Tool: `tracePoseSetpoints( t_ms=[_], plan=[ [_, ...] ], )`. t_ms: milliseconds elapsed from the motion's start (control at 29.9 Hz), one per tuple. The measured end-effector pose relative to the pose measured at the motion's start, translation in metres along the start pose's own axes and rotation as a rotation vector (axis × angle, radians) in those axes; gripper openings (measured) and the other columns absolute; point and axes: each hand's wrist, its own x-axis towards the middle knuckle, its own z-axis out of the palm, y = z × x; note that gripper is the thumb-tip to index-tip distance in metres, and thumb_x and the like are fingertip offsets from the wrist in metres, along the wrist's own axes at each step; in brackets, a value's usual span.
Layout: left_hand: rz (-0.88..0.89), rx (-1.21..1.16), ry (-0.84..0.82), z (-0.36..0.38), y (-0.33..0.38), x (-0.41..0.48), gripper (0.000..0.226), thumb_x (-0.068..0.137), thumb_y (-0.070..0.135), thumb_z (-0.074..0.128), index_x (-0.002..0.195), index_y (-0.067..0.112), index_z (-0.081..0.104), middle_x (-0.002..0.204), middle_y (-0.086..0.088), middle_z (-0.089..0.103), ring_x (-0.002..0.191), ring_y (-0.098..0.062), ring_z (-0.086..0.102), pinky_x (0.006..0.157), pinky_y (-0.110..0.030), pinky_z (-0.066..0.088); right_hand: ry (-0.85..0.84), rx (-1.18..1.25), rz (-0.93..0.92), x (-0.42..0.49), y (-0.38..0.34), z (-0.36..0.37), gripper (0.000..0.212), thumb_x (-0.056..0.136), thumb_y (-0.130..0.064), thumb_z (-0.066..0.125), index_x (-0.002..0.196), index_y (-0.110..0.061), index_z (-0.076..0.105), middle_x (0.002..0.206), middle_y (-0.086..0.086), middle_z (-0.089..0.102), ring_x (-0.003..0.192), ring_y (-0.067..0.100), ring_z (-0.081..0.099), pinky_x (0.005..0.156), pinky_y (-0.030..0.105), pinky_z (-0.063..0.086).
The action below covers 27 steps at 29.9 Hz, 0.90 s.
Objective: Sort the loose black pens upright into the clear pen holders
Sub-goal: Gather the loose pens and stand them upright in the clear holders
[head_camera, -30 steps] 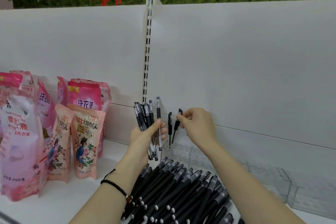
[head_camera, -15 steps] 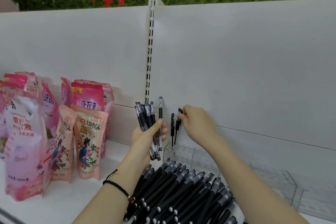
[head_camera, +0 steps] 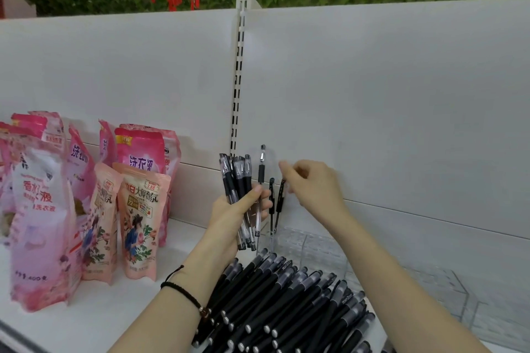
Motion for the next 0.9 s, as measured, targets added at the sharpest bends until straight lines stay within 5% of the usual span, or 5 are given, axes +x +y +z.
tracePoseSetpoints(
  t_ms=[134, 234, 368, 602, 904],
  plan=[
    [-0.031, 0.096, -0.117, 0.0, 0.001, -0.001, 0.018, 0.086, 0.011, 0.067, 0.1, 0.0, 0.065, 0.088, -0.014, 0.075, 0.071, -0.017, 0.072, 0.061, -0.026, 0.059, -0.088, 0.401, 0.11, -0.002, -0.013, -0.003, 0.014, 0.092, -0.021, 0.063, 0.086, -0.01, 0.068, 0.074, 0.004, 0.066, 0.038, 0.003, 0.045, 0.042, 0.016, 0.037],
    [-0.04, 0.119, -0.132, -0.001, 0.0, -0.001, 0.02, 0.087, 0.011, 0.065, 0.101, -0.003, 0.065, 0.084, -0.014, 0.074, 0.065, -0.016, 0.07, 0.058, -0.025, 0.058, -0.042, 0.409, 0.134, -0.001, -0.014, -0.008, 0.013, 0.091, -0.014, 0.061, 0.086, -0.004, 0.067, 0.077, 0.01, 0.068, 0.039, 0.01, 0.045, 0.037, 0.013, 0.032],
    [-0.039, 0.114, -0.159, -0.001, -0.003, -0.003, 0.017, 0.087, 0.01, 0.066, 0.098, -0.002, 0.065, 0.084, -0.014, 0.073, 0.061, -0.014, 0.065, 0.056, -0.023, 0.056, 0.009, 0.318, 0.175, -0.001, -0.012, -0.005, 0.026, 0.085, -0.032, 0.071, 0.086, -0.007, 0.063, 0.08, 0.012, 0.07, 0.04, 0.011, 0.047, 0.045, 0.02, 0.039],
    [-0.067, 0.097, -0.155, -0.001, -0.003, -0.001, 0.019, 0.088, 0.012, 0.064, 0.1, -0.003, 0.066, 0.084, -0.014, 0.074, 0.064, -0.017, 0.07, 0.059, -0.026, 0.059, -0.086, 0.506, 0.227, -0.002, -0.011, -0.007, 0.022, 0.087, -0.016, 0.07, 0.098, 0.003, 0.066, 0.075, 0.011, 0.065, 0.044, 0.013, 0.045, 0.035, 0.011, 0.03],
    [-0.072, 0.089, 0.274, -0.023, -0.017, 0.02, 0.022, 0.096, 0.023, 0.059, 0.089, 0.002, 0.058, 0.068, -0.012, 0.067, 0.058, -0.025, 0.067, 0.049, -0.03, 0.058, -0.105, 0.152, 0.059, 0.0, -0.004, -0.003, 0.015, 0.087, -0.023, 0.069, 0.078, -0.012, 0.063, 0.072, 0.003, 0.063, 0.051, 0.011, 0.052, 0.054, 0.021, 0.043]
  ],
)
